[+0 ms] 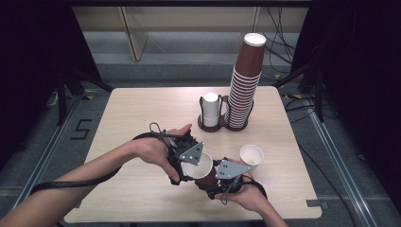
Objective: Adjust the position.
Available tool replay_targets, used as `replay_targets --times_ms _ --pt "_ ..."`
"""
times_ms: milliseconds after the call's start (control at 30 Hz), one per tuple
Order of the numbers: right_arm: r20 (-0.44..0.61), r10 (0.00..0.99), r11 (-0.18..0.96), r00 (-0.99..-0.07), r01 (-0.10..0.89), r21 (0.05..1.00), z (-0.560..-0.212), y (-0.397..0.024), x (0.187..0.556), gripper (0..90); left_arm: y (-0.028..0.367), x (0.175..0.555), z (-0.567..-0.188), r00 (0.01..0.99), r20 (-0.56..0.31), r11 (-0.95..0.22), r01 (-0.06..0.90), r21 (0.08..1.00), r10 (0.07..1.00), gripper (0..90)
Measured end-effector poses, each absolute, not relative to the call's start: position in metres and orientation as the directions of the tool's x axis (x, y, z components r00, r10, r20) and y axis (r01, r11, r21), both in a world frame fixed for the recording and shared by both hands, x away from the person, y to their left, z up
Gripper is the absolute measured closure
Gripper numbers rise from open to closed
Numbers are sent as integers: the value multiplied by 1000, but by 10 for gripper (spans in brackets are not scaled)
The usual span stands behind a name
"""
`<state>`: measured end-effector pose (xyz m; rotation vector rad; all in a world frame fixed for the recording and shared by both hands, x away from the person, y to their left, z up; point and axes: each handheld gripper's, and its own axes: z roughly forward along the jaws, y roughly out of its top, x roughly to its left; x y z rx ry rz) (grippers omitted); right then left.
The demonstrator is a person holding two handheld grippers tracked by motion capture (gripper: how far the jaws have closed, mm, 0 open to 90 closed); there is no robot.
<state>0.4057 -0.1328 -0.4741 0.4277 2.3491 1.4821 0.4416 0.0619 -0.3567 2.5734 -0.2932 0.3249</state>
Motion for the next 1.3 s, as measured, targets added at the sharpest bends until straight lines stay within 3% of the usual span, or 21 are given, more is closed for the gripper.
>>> replay_targets --times_ms 433,467,900,1300 --pt "-71 521 317 -851 115 942 -455 -153 407 207 100 429 -366 945 324 -726 -199 658 34 0" --pt "-100 515 315 -851 79 946 -455 -154 411 207 102 430 -365 942 335 -733 -210 646 25 0" --pt "-53 590 209 -806 89 974 -442 -169 418 205 122 424 -400 920 266 -570 -59 820 287 0" --pt "-33 635 169 -772 97 981 -438 -175 415 205 127 417 -429 913 181 -503 30 864 365 0"
